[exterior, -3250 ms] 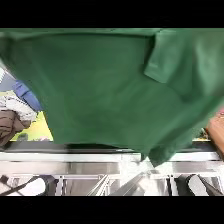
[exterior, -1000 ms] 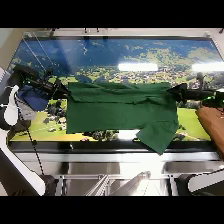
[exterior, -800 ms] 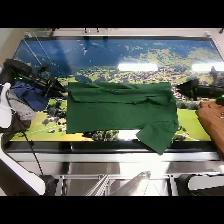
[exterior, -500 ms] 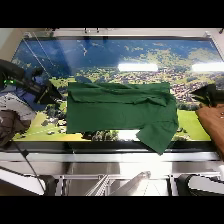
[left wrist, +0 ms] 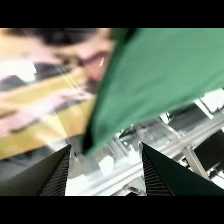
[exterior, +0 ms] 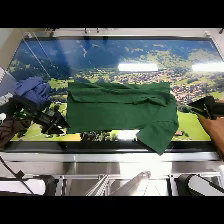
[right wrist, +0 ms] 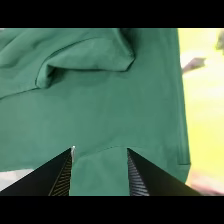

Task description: Fold the shirts.

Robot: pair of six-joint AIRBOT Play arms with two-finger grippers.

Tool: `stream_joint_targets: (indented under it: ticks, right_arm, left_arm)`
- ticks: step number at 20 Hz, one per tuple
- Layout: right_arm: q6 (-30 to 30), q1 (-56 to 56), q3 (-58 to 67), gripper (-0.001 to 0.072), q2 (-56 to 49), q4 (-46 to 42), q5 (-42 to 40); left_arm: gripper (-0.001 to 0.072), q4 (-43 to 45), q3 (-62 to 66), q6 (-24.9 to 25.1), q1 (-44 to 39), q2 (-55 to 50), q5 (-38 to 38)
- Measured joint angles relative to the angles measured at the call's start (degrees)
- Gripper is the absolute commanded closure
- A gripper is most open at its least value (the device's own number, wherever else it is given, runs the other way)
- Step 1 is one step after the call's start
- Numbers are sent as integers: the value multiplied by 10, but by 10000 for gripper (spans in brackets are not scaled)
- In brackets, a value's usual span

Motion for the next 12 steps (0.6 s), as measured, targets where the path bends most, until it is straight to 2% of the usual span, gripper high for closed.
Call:
stream_joint_targets:
  ticks: [4,5,6,7,8,12]
  right_arm:
    - [0,-1,-6,318,14,2,11]
    - [3,-1,-6,281,16,3,12]
    - [12,-1,-7,198,17,1,14]
    - [22,-1,-7,197,18,-6,14]
    - [40,-1,-8,197,19,-20,18]
    - [152,-2,-29,197,26,-126,27]
  left_arm:
    - [236,-40,-24,32,0,-21,-7]
    - [300,-62,-27,46,-6,-30,-10]
    - [444,-83,-29,63,-14,-39,-17]
    - [577,-97,-29,77,-21,-47,-27]
    - [675,-102,-27,86,-27,-52,-39]
    - [675,-132,-7,115,-38,-68,-32]
